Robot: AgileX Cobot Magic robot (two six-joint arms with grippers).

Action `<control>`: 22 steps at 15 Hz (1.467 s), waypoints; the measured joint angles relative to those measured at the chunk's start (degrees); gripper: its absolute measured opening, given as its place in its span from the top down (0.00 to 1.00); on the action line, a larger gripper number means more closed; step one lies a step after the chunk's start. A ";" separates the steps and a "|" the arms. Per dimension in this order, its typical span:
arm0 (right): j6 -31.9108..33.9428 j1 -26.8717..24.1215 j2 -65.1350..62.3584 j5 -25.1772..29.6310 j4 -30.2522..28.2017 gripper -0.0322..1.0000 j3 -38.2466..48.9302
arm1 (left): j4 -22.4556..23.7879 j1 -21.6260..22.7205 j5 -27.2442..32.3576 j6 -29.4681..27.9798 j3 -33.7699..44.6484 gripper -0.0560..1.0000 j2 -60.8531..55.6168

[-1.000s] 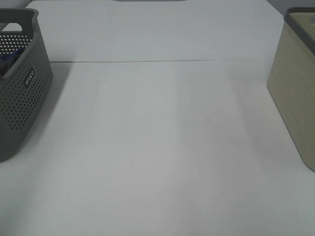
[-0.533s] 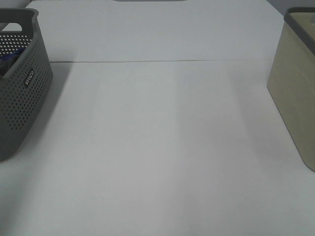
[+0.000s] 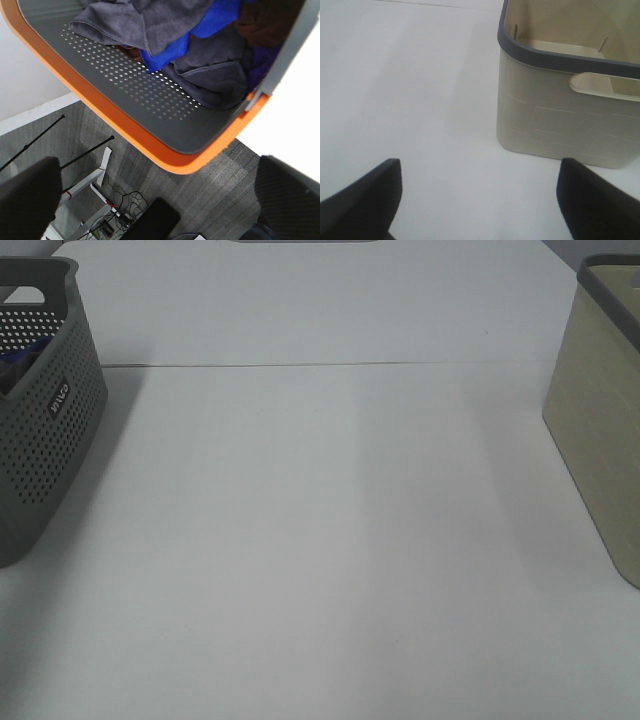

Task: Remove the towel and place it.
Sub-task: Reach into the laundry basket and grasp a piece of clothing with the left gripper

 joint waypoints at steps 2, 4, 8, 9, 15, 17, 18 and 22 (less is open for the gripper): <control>0.00 0.00 0.00 0.00 0.00 0.17 0.00 | 0.46 0.00 -0.52 0.00 -3.21 0.01 4.53; 0.00 0.00 0.00 0.00 0.00 0.17 0.00 | 0.57 0.00 -3.90 0.17 -5.96 0.01 10.89; 0.00 0.00 0.00 0.00 0.00 0.17 0.00 | 2.64 0.00 -8.31 2.52 -6.13 0.01 20.17; 0.00 0.00 0.00 0.00 0.00 0.17 0.00 | 3.55 0.00 -10.20 2.81 -6.13 0.01 22.46; 0.00 0.00 0.00 0.00 0.00 0.17 0.00 | 3.84 0.00 -20.11 3.21 -11.63 0.01 37.82; 0.00 0.00 0.00 0.00 0.00 0.17 0.00 | 3.32 0.00 -20.23 3.21 -12.20 0.01 39.36; 0.00 0.00 0.00 0.00 0.00 0.17 0.00 | 1.95 0.00 -20.45 3.32 -12.66 0.02 41.14; 0.00 0.00 0.00 0.00 0.00 0.17 0.00 | 1.15 0.00 -19.60 5.56 -12.78 0.32 41.37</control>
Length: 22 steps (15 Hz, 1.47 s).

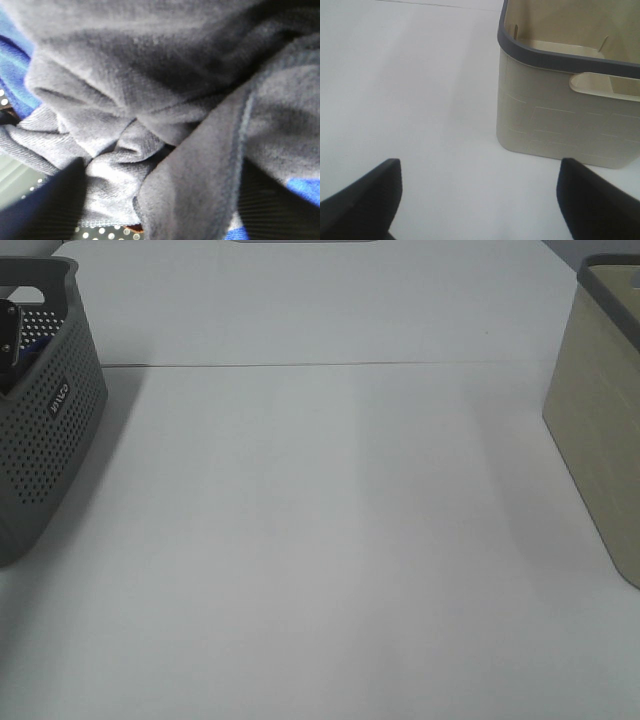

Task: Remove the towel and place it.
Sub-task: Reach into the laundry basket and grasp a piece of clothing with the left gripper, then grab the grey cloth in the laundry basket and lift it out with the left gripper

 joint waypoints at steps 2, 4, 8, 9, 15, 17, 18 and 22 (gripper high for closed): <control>0.00 0.00 0.00 0.00 0.00 0.17 0.00 | -0.06 0.00 0.06 -1.03 0.00 0.61 0.00; 0.00 0.00 0.00 0.00 0.00 0.17 0.00 | -0.06 0.00 0.06 -3.84 0.00 0.83 0.00; 0.00 0.00 0.00 0.00 0.00 0.17 0.00 | -0.06 0.00 0.23 -6.30 0.00 0.90 0.00; 0.00 0.00 0.00 0.00 0.00 0.17 0.00 | -0.17 0.00 0.40 -7.51 0.00 0.91 0.00; 0.00 0.00 0.00 0.00 0.00 0.17 0.00 | 5.21 0.00 1.32 -12.83 0.00 0.95 -2.12; 0.00 0.00 0.00 0.00 0.00 0.17 0.00 | 5.33 0.00 1.32 -13.06 0.00 0.95 -4.64; 0.00 0.00 0.00 0.00 0.00 0.17 0.00 | 5.27 0.00 1.32 -13.29 0.00 0.95 -6.13; 0.00 0.00 0.00 0.00 0.00 0.17 0.00 | 5.27 0.00 -0.29 -15.01 0.00 0.95 -14.27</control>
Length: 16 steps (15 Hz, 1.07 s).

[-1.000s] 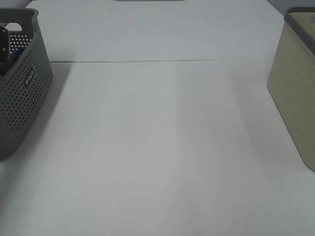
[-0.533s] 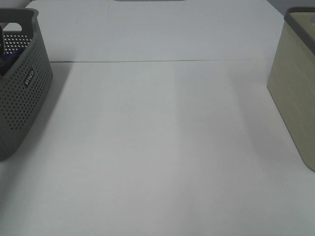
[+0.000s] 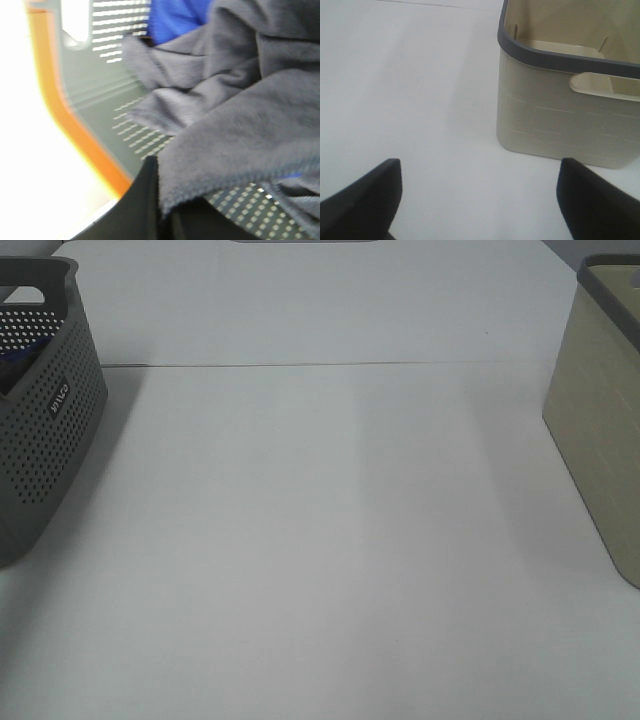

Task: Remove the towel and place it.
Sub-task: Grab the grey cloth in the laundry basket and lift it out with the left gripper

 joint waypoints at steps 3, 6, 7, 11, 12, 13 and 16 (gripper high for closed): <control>0.00 0.00 0.00 0.00 0.00 0.17 0.00 | 0.00 0.00 -0.11 -0.57 0.00 0.95 -5.79; 0.00 0.00 0.00 0.00 0.00 0.17 0.00 | -0.34 -0.06 -0.52 -1.03 0.00 0.95 -10.94; 0.00 0.00 0.00 0.00 0.00 0.17 0.00 | -0.57 -0.34 -0.52 -1.32 0.00 0.95 -12.38; 0.00 0.00 0.00 0.00 0.00 0.17 0.00 | -1.32 -5.50 -0.29 -3.61 0.00 0.95 -16.50; 0.00 0.00 0.00 0.00 0.00 0.17 0.00 | -1.20 -6.88 -0.11 -3.67 0.00 0.95 -16.84; 0.00 0.00 0.00 0.00 0.00 0.17 0.00 | -0.06 -8.14 0.34 -3.84 0.00 0.95 -17.25; 0.00 0.00 0.00 0.00 0.00 0.17 0.00 | 4.76 -11.63 1.49 -4.70 -0.80 0.95 -19.02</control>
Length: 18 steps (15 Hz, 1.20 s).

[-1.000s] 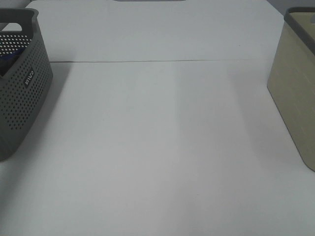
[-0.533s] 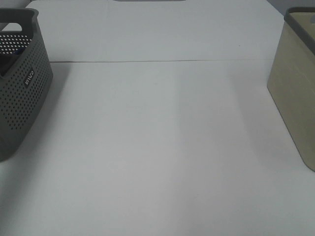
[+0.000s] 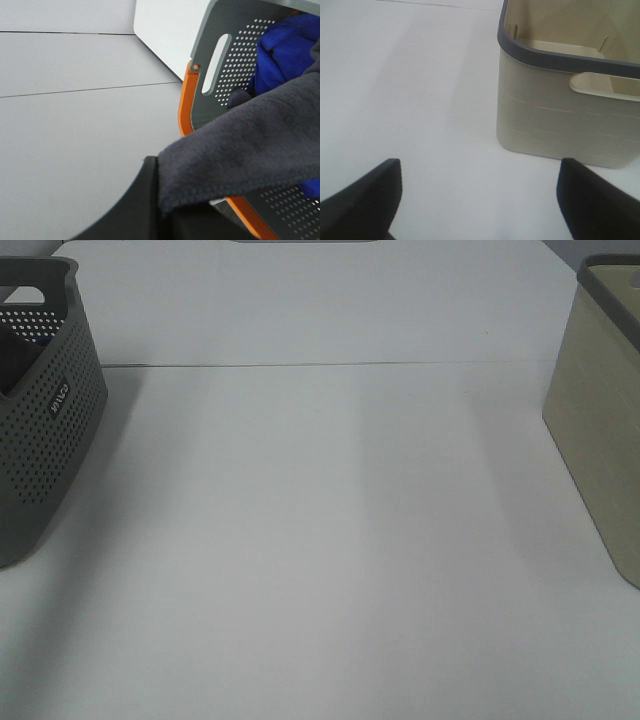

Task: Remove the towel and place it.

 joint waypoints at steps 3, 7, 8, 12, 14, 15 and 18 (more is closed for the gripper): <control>0.00 0.00 0.00 0.00 0.00 0.17 0.00 | 0.92 -2.64 3.21 -2.69 -5.10 0.95 -0.46; 0.00 0.00 0.00 0.00 0.00 0.17 0.00 | 1.03 -7.68 7.05 -6.88 -10.83 0.95 -0.52; 0.00 0.00 0.00 0.00 0.00 0.17 0.00 | 1.03 -9.40 7.85 -7.10 -11.75 0.95 -0.52; 0.00 0.00 0.00 0.00 0.00 0.17 0.00 | 2.75 -19.25 8.82 -8.19 -13.92 0.95 -0.46; 0.00 0.00 0.00 0.00 0.00 0.17 0.00 | 4.81 -22.57 8.88 -8.25 -14.67 0.95 -0.40; 0.00 0.00 0.00 0.00 0.00 0.17 0.00 | 5.84 -24.69 8.88 -8.37 -15.36 0.95 -0.40; 0.00 0.00 0.00 0.00 -0.06 0.17 0.00 | 6.93 -29.16 9.45 -8.37 -18.16 0.95 -0.40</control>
